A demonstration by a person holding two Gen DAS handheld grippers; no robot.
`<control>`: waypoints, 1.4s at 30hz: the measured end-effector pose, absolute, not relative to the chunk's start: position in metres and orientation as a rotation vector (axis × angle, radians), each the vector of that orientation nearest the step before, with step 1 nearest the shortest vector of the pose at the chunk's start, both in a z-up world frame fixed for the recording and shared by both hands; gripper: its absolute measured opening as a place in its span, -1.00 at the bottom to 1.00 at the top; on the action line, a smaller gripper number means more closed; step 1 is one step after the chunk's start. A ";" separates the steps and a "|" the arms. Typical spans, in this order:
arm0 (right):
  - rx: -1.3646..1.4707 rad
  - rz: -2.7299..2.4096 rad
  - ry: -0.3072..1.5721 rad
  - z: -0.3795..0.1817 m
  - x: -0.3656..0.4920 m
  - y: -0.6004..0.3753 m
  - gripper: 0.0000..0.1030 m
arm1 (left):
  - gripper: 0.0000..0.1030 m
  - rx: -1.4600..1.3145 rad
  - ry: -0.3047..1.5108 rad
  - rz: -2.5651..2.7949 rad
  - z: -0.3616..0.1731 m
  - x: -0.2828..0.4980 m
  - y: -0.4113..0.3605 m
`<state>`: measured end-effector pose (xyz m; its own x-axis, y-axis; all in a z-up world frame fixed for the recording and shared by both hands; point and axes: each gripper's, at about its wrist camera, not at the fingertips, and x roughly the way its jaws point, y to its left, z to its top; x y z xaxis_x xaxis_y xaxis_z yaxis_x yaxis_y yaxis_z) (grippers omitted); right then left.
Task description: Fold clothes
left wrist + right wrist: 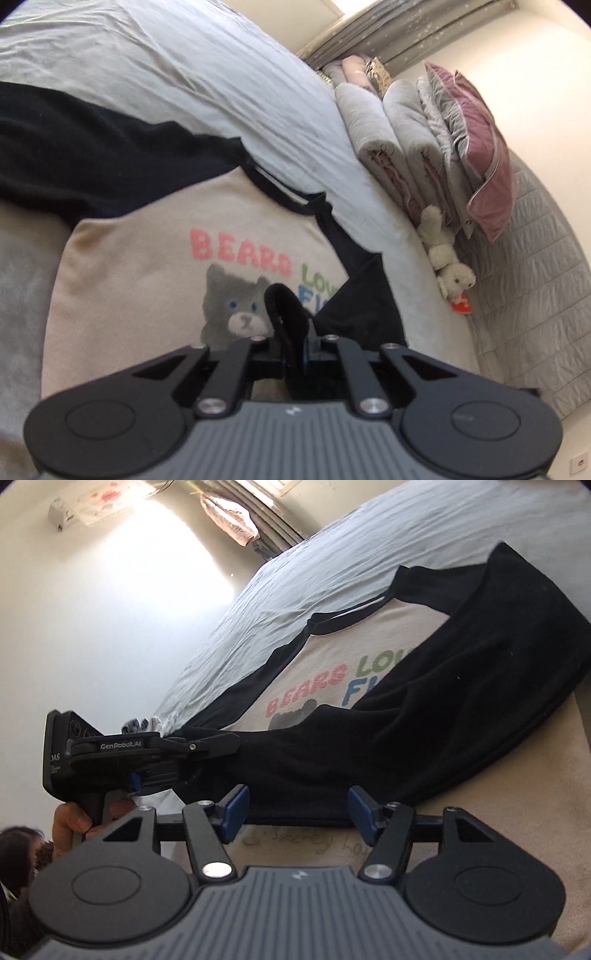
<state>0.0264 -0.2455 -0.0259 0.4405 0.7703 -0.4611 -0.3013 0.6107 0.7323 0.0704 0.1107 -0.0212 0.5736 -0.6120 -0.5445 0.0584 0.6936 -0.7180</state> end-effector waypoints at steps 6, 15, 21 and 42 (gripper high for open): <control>0.960 0.674 0.853 -0.044 0.043 -0.275 0.51 | -0.87 -0.741 0.788 -0.465 0.010 0.085 0.118; 1.018 0.659 0.816 -0.043 0.055 -0.281 0.61 | -0.87 -0.743 0.717 -0.436 0.037 0.116 0.150; 1.054 0.636 0.778 -0.043 0.063 -0.288 0.60 | -0.86 -0.727 0.753 -0.357 -0.003 0.139 0.183; 0.943 0.153 0.446 -0.030 0.052 -0.329 0.61 | -0.84 -0.725 0.772 -0.226 -0.054 0.150 0.196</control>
